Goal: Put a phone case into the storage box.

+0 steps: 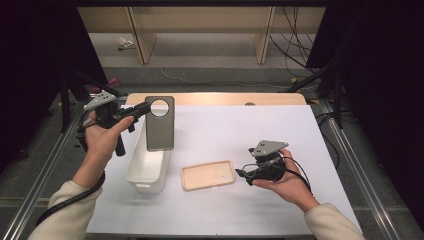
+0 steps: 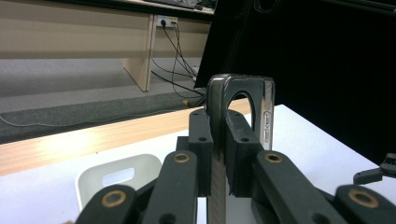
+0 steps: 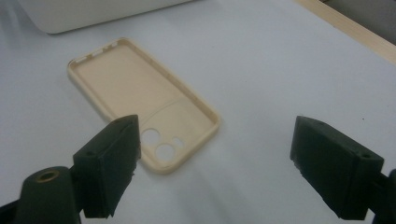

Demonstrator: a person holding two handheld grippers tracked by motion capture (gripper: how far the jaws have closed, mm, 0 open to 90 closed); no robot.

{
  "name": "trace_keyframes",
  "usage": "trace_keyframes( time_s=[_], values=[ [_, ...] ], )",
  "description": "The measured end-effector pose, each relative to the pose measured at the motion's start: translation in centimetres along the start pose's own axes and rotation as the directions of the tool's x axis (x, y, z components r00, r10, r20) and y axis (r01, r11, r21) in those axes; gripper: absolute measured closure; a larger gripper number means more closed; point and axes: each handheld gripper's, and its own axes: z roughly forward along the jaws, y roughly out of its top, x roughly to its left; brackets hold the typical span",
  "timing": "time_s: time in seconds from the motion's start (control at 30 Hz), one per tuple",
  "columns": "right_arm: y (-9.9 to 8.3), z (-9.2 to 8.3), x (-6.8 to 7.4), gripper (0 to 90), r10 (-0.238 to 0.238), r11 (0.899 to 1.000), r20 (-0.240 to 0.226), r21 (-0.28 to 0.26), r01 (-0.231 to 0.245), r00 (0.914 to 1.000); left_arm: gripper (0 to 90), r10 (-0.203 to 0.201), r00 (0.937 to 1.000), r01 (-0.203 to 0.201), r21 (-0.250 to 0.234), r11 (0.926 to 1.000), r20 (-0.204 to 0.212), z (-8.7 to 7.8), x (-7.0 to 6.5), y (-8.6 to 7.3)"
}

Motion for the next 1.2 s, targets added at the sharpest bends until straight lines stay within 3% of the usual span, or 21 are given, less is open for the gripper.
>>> trace_keyframes(
  time_s=[0.7, 1.2],
  values=[
    [-0.1, 0.1, 0.0, 16.9, 0.001, 1.000, -0.001, -0.003, -0.001, 1.0000, 82.1, 0.022, 0.9991, -0.022, -0.002, 0.9998, -0.036, -0.2, 1.3, 0.5],
    [-0.1, 0.1, -0.1, 17.0, 0.003, 1.000, 0.000, -0.003, -0.003, 1.0000, 82.1, 0.034, 0.9987, -0.035, -0.008, 0.9994, -0.038, 0.1, 2.4, 0.8]
  ],
)
